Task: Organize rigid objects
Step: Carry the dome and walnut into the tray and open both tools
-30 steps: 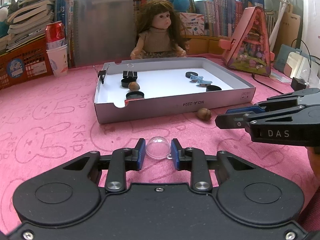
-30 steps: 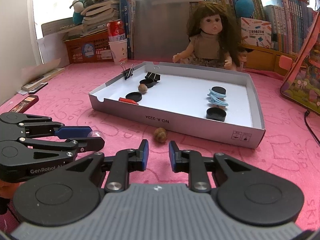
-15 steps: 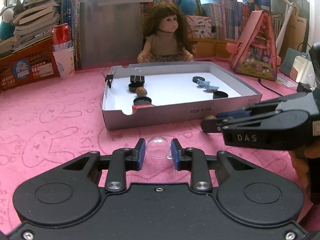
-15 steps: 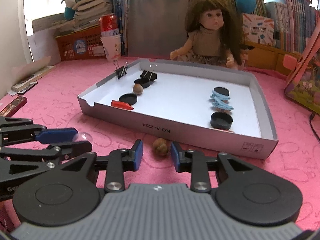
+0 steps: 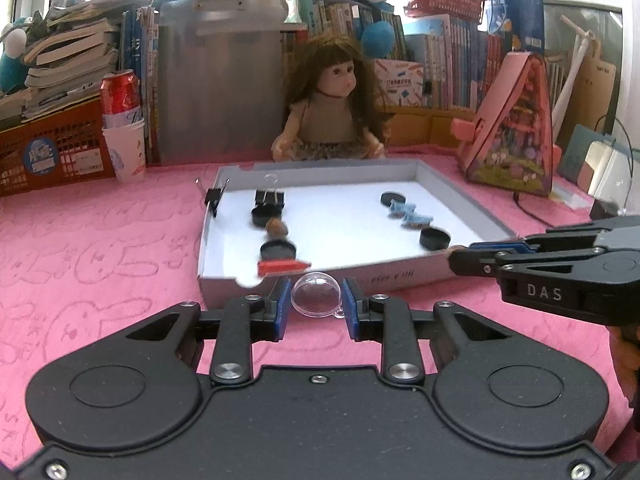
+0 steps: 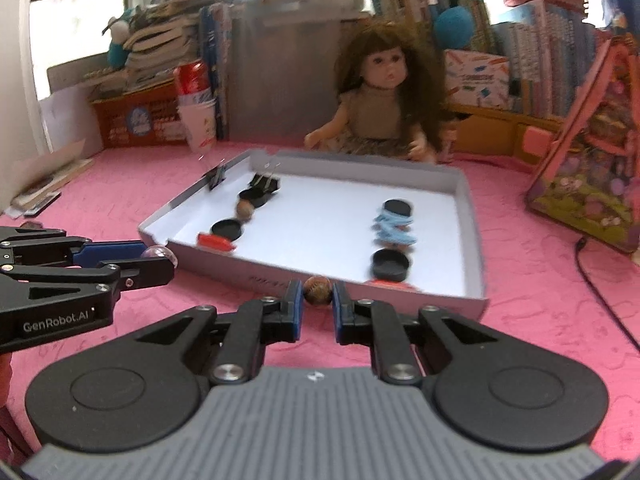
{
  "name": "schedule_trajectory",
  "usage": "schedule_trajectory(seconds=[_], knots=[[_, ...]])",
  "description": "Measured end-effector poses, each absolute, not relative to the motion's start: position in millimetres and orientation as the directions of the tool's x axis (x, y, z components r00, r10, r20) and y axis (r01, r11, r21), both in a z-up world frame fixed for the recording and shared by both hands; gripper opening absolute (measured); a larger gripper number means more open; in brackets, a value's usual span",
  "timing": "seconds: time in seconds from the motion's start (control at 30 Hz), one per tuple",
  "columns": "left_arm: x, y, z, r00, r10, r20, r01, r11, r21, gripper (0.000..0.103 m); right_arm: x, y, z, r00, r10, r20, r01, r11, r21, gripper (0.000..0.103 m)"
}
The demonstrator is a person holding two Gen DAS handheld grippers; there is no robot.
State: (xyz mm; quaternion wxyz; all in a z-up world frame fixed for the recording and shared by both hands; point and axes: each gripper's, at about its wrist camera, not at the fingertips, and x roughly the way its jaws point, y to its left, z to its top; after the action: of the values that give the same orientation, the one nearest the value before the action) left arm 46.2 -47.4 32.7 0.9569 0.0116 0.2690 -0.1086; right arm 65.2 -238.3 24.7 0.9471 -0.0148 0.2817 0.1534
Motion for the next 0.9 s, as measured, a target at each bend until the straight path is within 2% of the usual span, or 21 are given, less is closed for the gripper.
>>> schedule_trajectory(seconds=[0.23,0.37,0.67,0.9], knots=[[73.9,-56.5,42.0,0.829,-0.213,-0.517,0.201,0.976,-0.08,0.026,80.9,-261.0,33.7,0.816,0.193,-0.544,-0.192,0.98,0.06,0.019],[94.5,-67.9,41.8,0.837,-0.186,-0.514,0.178,0.982,-0.065,0.026,98.0,-272.5,33.7,0.81,0.162,-0.563,-0.145,0.987,0.076,0.019],[135.3,-91.3,26.2,0.803,-0.147,-0.578,0.14,0.989,-0.056,0.026,126.6,-290.4,25.5,0.793,0.15,-0.591,-0.084,0.987,0.137,0.019],[152.5,-99.3,15.6,0.789,-0.109,-0.604,0.116,0.993,-0.028,0.026,138.5,-290.5,16.3,0.786,0.135,-0.604,-0.076,0.99,0.122,0.019]])
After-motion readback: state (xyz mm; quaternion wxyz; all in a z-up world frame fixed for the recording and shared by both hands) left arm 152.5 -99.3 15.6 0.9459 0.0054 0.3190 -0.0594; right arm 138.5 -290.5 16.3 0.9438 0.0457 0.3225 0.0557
